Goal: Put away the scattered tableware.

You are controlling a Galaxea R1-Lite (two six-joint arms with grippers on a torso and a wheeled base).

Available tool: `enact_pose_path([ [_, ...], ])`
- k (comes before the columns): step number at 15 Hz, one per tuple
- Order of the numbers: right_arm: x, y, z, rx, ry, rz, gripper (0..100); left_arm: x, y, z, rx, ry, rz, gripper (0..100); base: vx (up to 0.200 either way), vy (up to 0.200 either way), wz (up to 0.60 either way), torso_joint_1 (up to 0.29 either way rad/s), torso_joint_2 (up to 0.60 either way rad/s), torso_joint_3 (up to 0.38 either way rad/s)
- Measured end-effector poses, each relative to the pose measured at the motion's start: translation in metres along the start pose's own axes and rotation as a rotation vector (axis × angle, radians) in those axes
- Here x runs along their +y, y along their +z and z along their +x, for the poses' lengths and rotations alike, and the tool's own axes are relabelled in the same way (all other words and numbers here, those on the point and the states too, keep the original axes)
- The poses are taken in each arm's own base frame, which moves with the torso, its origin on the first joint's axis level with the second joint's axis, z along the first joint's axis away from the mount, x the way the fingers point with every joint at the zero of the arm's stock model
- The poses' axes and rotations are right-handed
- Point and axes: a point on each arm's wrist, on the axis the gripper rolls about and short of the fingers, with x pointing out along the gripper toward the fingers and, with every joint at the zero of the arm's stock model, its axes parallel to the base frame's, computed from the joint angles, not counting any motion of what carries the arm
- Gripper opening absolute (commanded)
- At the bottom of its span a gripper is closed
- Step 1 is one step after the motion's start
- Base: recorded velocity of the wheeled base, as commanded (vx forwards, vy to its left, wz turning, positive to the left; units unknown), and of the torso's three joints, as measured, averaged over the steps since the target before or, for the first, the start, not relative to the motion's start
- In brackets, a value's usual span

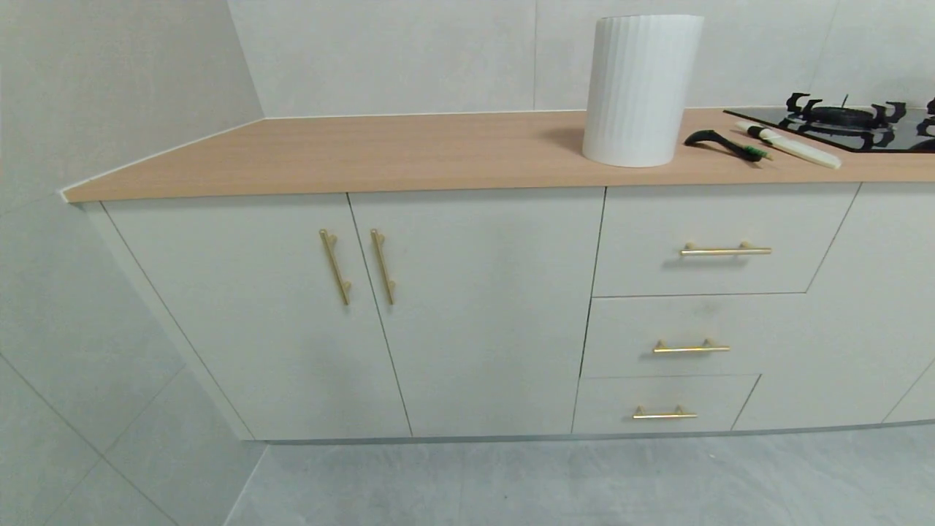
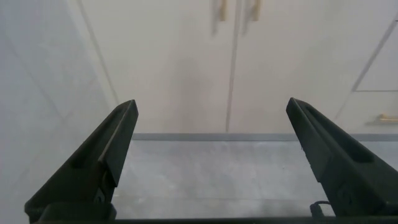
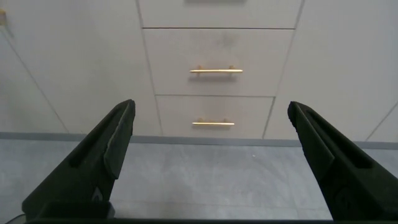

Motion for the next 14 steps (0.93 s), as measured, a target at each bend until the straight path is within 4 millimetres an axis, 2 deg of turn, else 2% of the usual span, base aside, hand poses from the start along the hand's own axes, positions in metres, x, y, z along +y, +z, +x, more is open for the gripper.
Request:
enact_pose_path([
  [5, 0.0000, 0.0000, 0.0000, 0.000, 0.000, 0.000, 100, 0.0000, 0.0000, 0.0000, 0.000, 0.000, 0.002, 100, 0.000, -0.200, 0.00, 0.005, 0.00, 0.001],
  [14, 0.0000, 0.0001, 0.0000, 0.000, 0.000, 0.000, 100, 0.0000, 0.0000, 0.0000, 0.000, -0.001, 0.005, 100, 0.000, 0.000, 0.00, 0.000, 0.00, 0.000],
])
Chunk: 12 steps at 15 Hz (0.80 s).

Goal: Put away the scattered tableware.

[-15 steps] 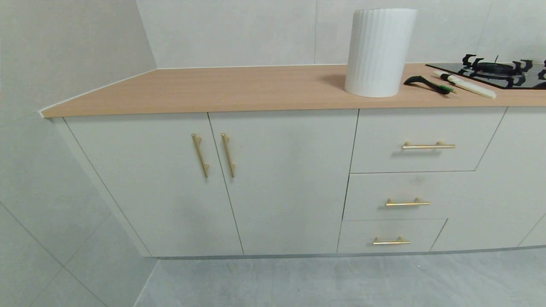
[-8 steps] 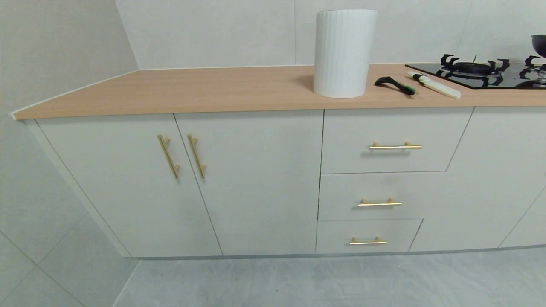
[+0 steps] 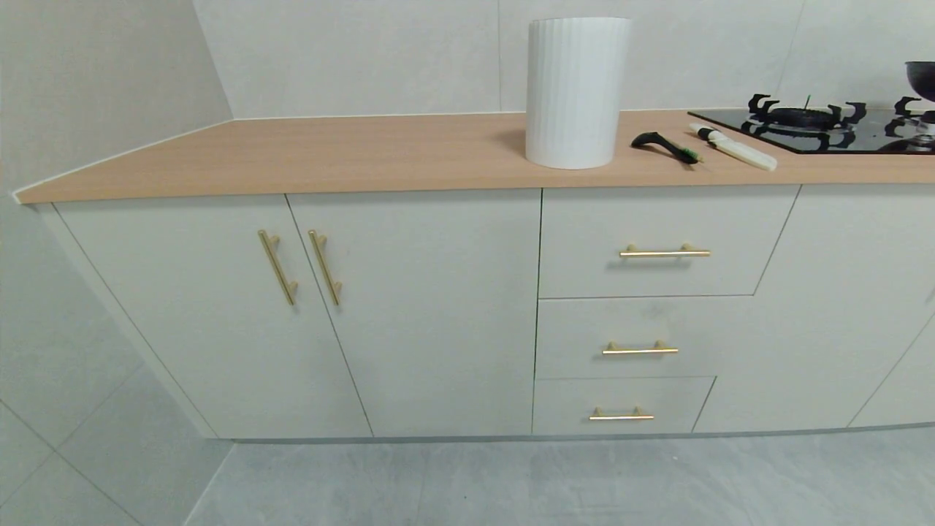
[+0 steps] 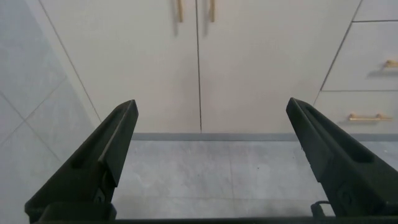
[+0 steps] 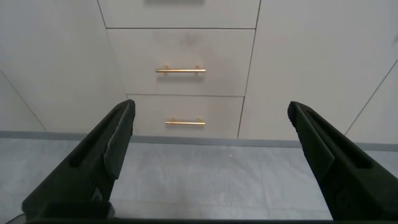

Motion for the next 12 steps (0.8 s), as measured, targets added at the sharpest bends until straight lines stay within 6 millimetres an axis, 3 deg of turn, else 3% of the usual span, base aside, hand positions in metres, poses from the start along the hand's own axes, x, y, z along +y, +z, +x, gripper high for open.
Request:
enact_pose_path([
  [4, 0.0000, 0.0000, 0.0000, 0.000, 0.000, 0.000, 100, -0.0001, 0.0000, 0.0000, 0.000, -0.002, 0.000, 100, 0.200, 0.000, 0.00, 0.002, 0.00, 0.011],
  [12, 0.0000, 0.0001, 0.0000, -0.001, 0.000, -0.003, 100, 0.0000, 0.0002, 0.0000, -0.002, -0.002, -0.008, 100, 0.000, 0.000, 0.00, 0.000, 0.00, 0.000],
])
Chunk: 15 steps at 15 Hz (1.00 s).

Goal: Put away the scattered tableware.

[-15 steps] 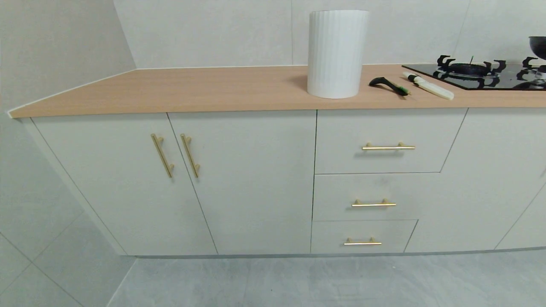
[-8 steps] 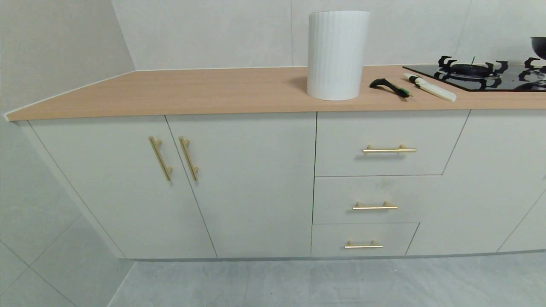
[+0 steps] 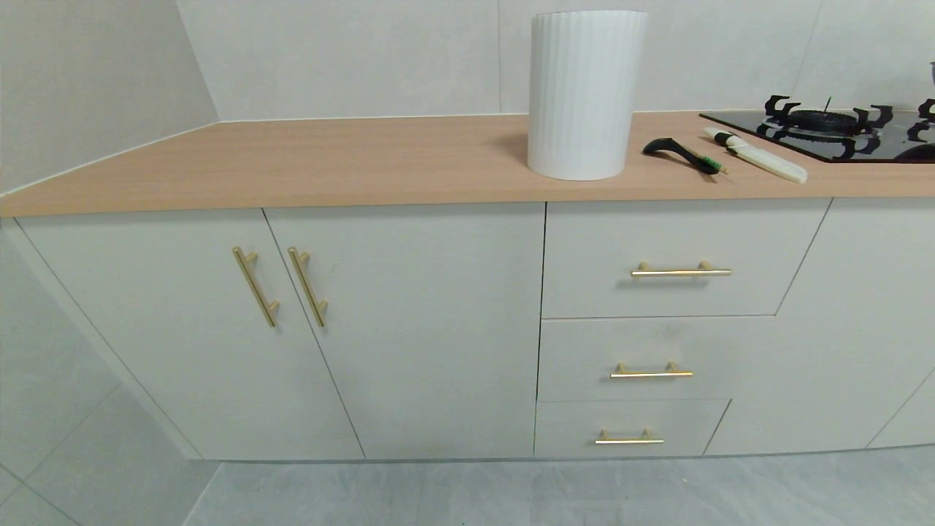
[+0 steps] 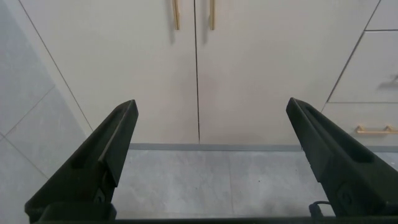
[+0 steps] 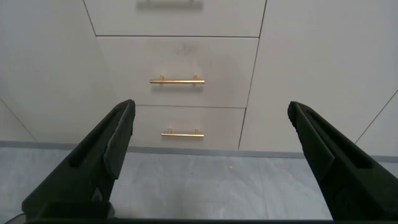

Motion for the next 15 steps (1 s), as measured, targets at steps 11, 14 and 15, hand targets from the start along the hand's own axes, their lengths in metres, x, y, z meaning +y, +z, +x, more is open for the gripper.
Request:
enact_pose_path([
  [11, -0.001, 0.053, -0.014, -0.115, 0.054, 0.058, 100, 0.000, 0.000, 0.000, 0.000, 0.001, -0.001, 100, 0.000, 0.000, 0.00, 0.000, 0.00, 0.000],
  [14, -0.002, 0.072, 0.003, 0.046, 0.159, 0.048, 100, 0.000, 0.000, 0.000, 0.000, 0.001, -0.001, 100, 0.000, 0.000, 0.00, 0.000, 0.00, 0.000],
  [15, -0.002, 0.076, 0.013, 0.107, 0.187, 0.042, 100, 0.000, 0.000, 0.000, 0.001, 0.001, -0.001, 100, 0.000, 0.000, 0.00, 0.000, 0.00, 0.000],
])
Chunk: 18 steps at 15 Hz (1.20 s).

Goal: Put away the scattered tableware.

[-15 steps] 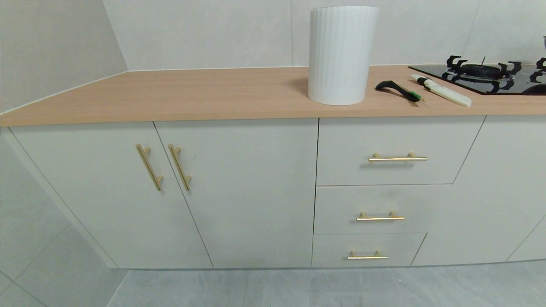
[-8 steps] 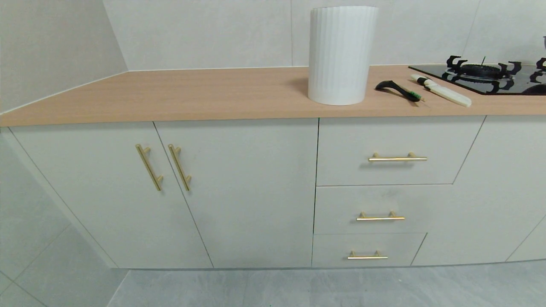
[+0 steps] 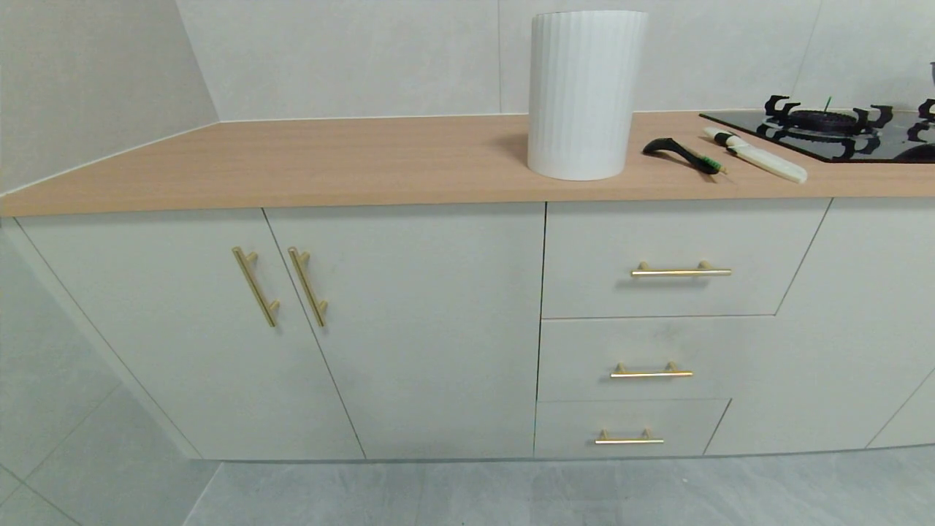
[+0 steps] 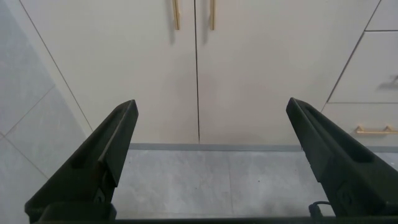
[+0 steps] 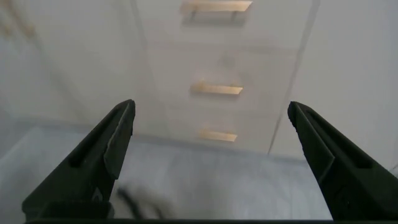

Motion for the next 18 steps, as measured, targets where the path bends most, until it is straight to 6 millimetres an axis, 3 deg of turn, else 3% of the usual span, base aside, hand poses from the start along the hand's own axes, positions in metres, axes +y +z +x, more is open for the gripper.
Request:
enact_pose_path([
  [3, -0.002, 0.013, 0.035, 0.157, 0.043, -0.009, 100, 0.000, 0.000, 0.000, 0.000, 0.000, 0.000, 100, 0.000, 0.000, 0.00, 0.000, 0.00, 0.000],
  [8, -0.004, 0.017, 0.092, 0.338, 0.064, -0.013, 100, 0.000, 0.000, 0.000, 0.000, 0.000, 0.000, 100, 0.000, 0.000, 0.00, 0.000, 0.00, 0.000],
  [13, -0.006, 0.009, 0.151, 0.445, 0.068, -0.010, 100, 0.000, 0.000, 0.000, 0.000, 0.000, 0.000, 100, 0.000, 0.000, 0.00, 0.000, 0.00, 0.000],
  [18, -0.011, -0.005, 0.230, 0.501, 0.056, -0.025, 100, 0.000, 0.000, 0.000, 0.000, 0.000, 0.000, 100, 0.000, 0.000, 0.00, 0.000, 0.00, 0.000],
])
